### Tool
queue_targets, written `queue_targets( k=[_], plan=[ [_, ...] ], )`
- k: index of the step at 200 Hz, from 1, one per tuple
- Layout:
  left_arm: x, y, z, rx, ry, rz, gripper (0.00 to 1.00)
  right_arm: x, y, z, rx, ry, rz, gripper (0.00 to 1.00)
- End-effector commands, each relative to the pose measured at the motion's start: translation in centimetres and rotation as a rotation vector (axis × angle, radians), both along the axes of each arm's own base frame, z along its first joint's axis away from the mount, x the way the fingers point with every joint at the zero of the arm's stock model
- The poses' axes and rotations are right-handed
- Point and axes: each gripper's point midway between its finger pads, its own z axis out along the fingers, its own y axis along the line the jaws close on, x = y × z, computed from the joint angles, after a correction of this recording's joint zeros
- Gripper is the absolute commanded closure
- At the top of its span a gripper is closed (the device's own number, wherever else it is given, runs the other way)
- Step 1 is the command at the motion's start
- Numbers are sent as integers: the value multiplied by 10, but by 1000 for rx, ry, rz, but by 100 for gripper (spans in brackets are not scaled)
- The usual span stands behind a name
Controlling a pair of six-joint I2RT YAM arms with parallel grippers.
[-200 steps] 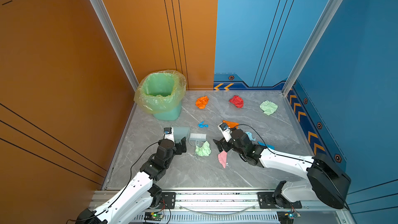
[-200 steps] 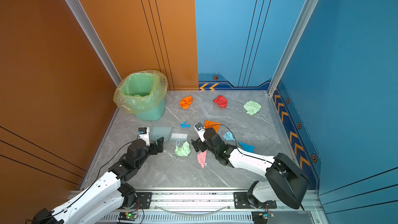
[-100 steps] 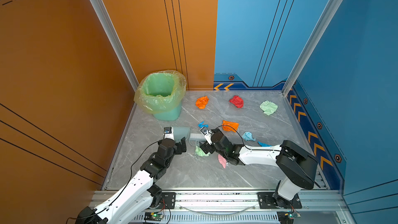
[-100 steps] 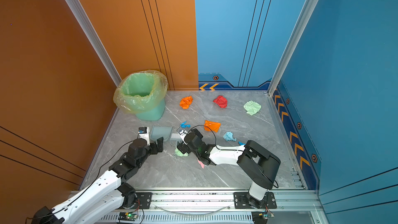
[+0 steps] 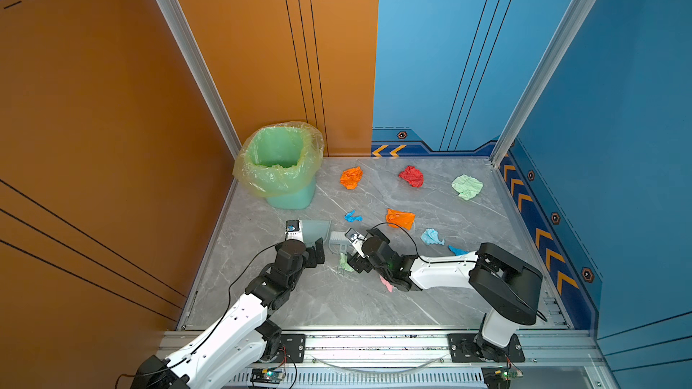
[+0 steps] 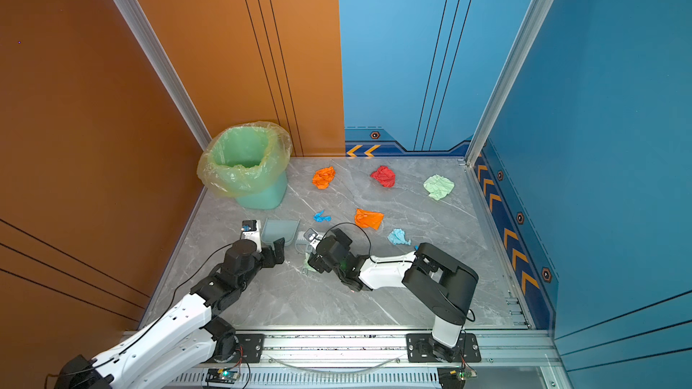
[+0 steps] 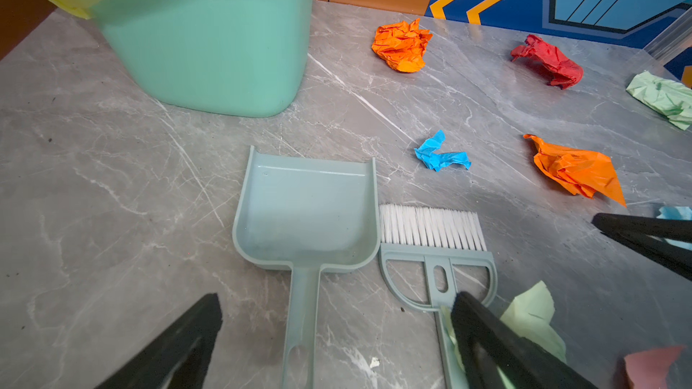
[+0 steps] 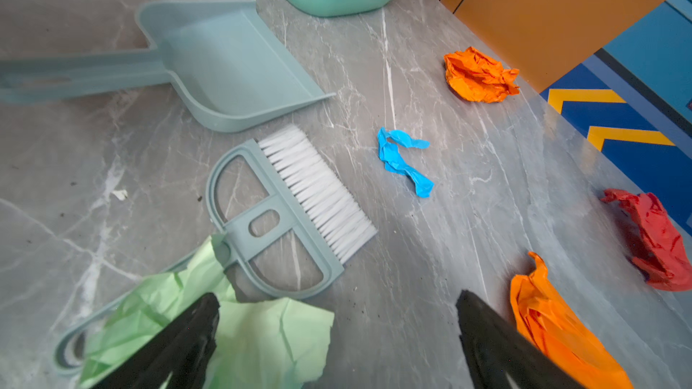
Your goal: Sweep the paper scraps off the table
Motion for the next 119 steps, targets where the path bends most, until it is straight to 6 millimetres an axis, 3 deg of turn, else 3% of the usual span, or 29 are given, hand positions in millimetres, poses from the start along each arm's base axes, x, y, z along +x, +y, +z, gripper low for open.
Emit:
queue_targets(
  k=[1, 23, 71, 100, 119],
  plan=[
    [5, -6, 15, -8, -24, -13, 2, -1, -24, -19, -116, -3, -28, 0],
    [6, -5, 15, 5, -5, -8, 2, 1, -40, -25, -144, 12, -51, 0],
    [9, -14, 18, 29, 22, -41, 2, 21, -84, -17, -146, 2, -178, 0],
    [10, -21, 14, 47, 45, -69, 2, 40, -114, -4, -177, -45, -291, 0],
    [11, -25, 11, 60, 57, -82, 2, 46, -118, 12, -136, -56, -299, 0]
  ],
)
